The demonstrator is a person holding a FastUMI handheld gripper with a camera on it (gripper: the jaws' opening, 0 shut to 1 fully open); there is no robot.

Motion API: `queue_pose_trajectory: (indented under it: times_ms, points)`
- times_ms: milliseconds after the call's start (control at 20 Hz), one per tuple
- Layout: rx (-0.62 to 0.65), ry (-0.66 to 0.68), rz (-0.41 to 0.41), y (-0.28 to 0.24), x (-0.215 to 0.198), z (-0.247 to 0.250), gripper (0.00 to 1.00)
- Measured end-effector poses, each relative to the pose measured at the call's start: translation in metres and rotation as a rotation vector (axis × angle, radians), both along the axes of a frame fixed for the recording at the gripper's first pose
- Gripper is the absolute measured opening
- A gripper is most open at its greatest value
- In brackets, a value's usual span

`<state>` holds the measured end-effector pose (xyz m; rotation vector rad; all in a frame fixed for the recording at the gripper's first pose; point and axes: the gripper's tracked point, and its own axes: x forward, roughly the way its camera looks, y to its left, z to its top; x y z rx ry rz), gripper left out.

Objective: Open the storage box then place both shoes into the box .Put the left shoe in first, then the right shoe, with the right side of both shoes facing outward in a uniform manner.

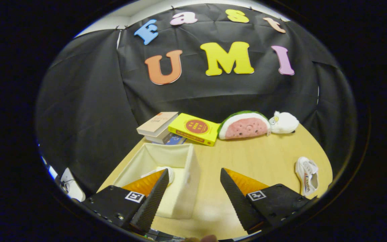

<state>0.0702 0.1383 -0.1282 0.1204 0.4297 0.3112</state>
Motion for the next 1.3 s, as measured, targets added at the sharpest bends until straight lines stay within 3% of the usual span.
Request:
queue_pose_trajectory:
  times_ms: [250,750,950,1300]
  points:
    - [-0.051,-0.099,-0.044,-0.118,0.011,0.017,0.95]
    - [-0.137,0.023,-0.262,-0.339,0.009,-0.063,0.96]
    - [-0.145,0.130,-0.292,-0.383,0.022,-0.120,0.96]
    - [-0.167,0.246,-0.223,-0.391,0.060,-0.193,0.96]
